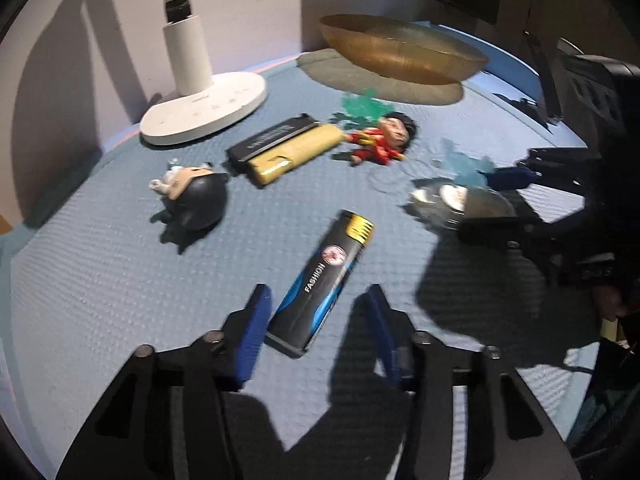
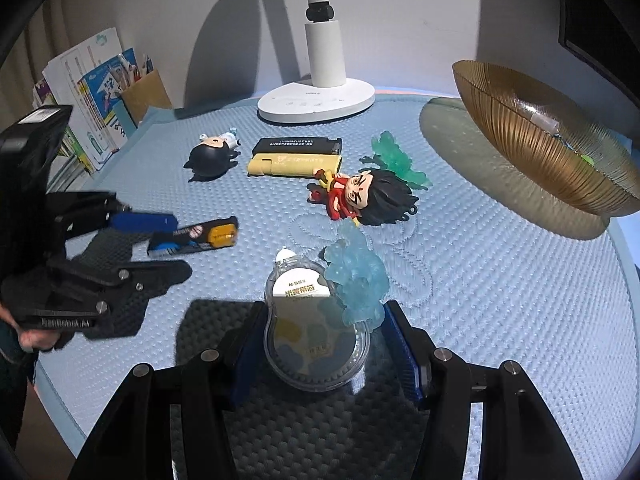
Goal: Organize rigid objects
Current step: 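Grasp the black FASHION lighter with the left tool while the right tool grasps the clear tape dispenser, then carry the black lighter and clear tape dispenser into the amber bowl and release both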
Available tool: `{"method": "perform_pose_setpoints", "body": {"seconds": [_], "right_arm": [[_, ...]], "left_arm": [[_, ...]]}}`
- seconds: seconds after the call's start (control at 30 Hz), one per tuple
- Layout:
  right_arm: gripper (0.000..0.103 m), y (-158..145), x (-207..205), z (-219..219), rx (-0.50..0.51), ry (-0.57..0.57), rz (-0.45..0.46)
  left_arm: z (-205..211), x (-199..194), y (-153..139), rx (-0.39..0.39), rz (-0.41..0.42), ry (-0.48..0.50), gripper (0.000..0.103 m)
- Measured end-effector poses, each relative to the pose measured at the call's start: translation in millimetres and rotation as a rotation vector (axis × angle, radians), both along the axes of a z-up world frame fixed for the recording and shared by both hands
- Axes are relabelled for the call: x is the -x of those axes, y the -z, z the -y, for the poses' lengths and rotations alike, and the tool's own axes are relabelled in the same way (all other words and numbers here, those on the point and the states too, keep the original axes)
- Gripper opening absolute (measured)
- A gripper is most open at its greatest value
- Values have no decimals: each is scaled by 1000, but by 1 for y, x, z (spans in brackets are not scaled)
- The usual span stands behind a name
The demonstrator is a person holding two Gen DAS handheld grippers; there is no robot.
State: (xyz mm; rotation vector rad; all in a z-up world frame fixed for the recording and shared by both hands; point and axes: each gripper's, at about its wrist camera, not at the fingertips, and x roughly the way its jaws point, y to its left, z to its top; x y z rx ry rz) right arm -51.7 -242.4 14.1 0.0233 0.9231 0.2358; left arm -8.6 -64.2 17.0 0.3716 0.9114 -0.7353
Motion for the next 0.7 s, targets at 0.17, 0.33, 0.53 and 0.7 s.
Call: {"method": "perform_pose_setpoints", "body": {"seconds": [0.17,0.33,0.53,0.7], "right_arm": [[57,0,3,-3,14,8,1],[56,-4,21,-1,-24,1,4],[57,-3,49,11,-40,4,-25],[68,-3,69,6,-37,-41,-34]], "left_arm": [[12,1,3,18,18,-79,41],[18,17,-3,21,32,-142,20],[-11,55,-19,114,28,-242,20],[-29,77,-13,147,-6,-306,20]]}}
